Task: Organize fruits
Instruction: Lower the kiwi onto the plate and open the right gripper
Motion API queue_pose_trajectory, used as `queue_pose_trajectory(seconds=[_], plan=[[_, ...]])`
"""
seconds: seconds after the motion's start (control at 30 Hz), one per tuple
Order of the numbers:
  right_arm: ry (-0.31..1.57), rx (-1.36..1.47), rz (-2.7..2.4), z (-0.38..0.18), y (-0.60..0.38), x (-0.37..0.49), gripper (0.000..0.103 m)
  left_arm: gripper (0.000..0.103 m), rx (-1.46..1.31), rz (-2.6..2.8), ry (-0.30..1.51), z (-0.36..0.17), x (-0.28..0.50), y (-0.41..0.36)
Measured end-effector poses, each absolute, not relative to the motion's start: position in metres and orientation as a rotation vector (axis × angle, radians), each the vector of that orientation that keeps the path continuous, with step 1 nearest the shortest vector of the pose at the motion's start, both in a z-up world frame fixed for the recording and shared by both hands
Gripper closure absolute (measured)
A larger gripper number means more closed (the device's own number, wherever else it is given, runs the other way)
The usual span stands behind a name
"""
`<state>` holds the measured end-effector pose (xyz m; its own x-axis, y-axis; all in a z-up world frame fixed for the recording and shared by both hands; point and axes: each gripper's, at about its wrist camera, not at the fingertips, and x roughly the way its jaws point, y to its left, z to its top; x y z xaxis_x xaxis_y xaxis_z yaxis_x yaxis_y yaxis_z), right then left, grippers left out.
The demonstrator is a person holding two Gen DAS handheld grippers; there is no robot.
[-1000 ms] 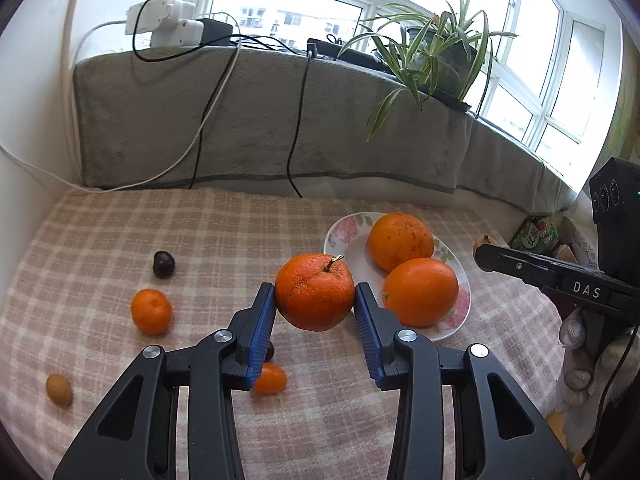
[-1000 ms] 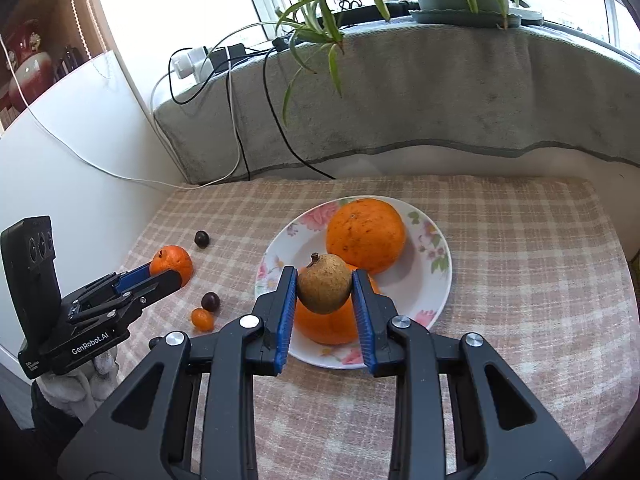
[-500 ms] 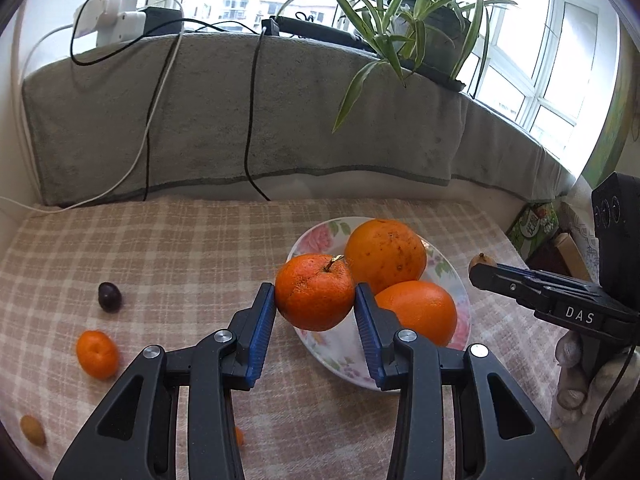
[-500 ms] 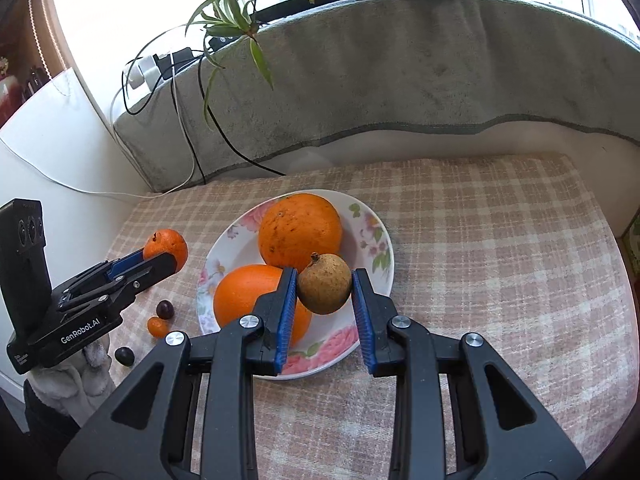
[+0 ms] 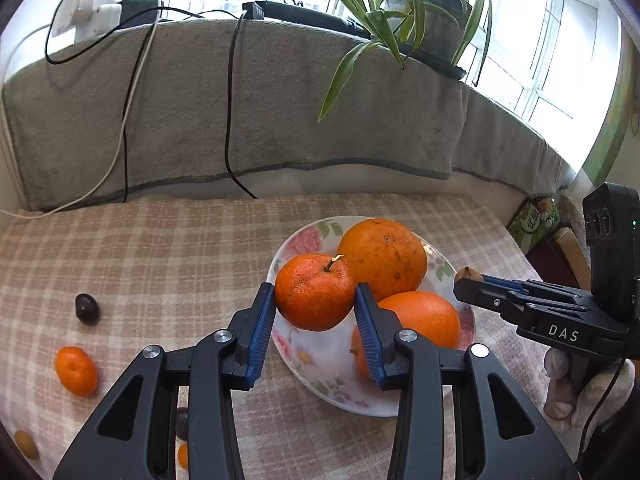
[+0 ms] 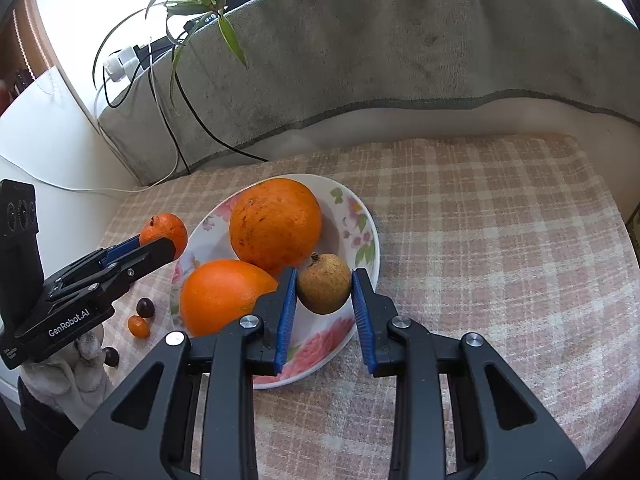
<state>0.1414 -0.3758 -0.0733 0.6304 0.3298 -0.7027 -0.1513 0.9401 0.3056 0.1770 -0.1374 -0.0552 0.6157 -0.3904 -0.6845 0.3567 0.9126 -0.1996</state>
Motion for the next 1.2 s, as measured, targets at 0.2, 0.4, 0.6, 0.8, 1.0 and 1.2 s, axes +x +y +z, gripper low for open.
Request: queue_pose_trajectory(seconds=[0.2,0.4,0.6,0.8,1.0,1.2], plan=[[0.844,0.225,0.285,-0.074,-0.374,0.143,0.074,0.064,-0.04,-0.437,0.797,-0.055,0.178,-0.14],[0.84,0.219,0.291,-0.073,-0.373,0.142,0.074,0.059,-0.037,-0.441,0.789,-0.052,0.178,-0.141],[0.824,0.219,0.299,-0.07,-0.372,0.139,0.058,0.05,-0.032,-0.444,0.769,-0.046,0.177,-0.141],[0.805,0.207,0.301,-0.066,-0.37,0.134,0.036,0.04,-0.032,-0.442,0.76,-0.043,0.174,-0.14],[0.791,0.189,0.305,-0.062,-0.366,0.129,0.032,0.023,-0.031,-0.432,0.738,-0.039,0.17,-0.139],[0.788,0.177,0.305,-0.06,-0.363,0.123,0.031,0.023,-0.027,-0.435,0.733,-0.036,0.167,-0.14]])
